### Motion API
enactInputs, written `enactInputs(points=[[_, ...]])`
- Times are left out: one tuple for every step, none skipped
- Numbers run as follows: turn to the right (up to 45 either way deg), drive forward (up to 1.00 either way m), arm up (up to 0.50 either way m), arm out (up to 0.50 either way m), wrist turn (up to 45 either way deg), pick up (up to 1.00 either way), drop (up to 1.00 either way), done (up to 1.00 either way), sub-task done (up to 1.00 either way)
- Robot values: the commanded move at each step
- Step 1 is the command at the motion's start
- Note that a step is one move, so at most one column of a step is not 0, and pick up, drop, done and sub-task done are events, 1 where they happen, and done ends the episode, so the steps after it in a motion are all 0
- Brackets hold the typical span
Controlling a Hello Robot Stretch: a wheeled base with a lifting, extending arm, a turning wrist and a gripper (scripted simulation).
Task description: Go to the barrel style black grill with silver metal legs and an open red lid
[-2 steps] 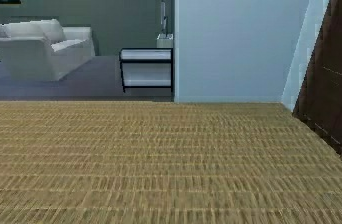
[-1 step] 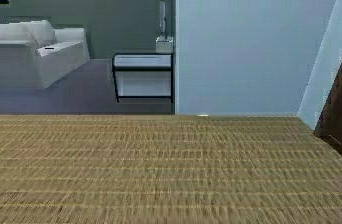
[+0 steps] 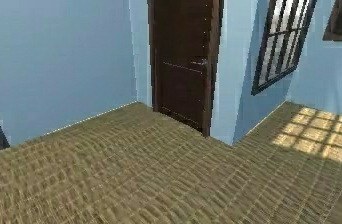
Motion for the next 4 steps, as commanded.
enactInputs(points=[[18.0, 0.00, 0.00, 0.00, 0.0, 0.00, 0.00, 0.00, 0.00], [0.0, 0.35, 0.00, 0.00, 0.0, 0.00, 0.00, 0.00, 0.00], [-45.0, 0.00, 0.00, 0.00, 0.0, 0.00, 0.00, 0.00, 0.00], [-45.0, 0.00, 0.00, 0.00, 0.0, 0.00, 0.00, 0.00, 0.00]])
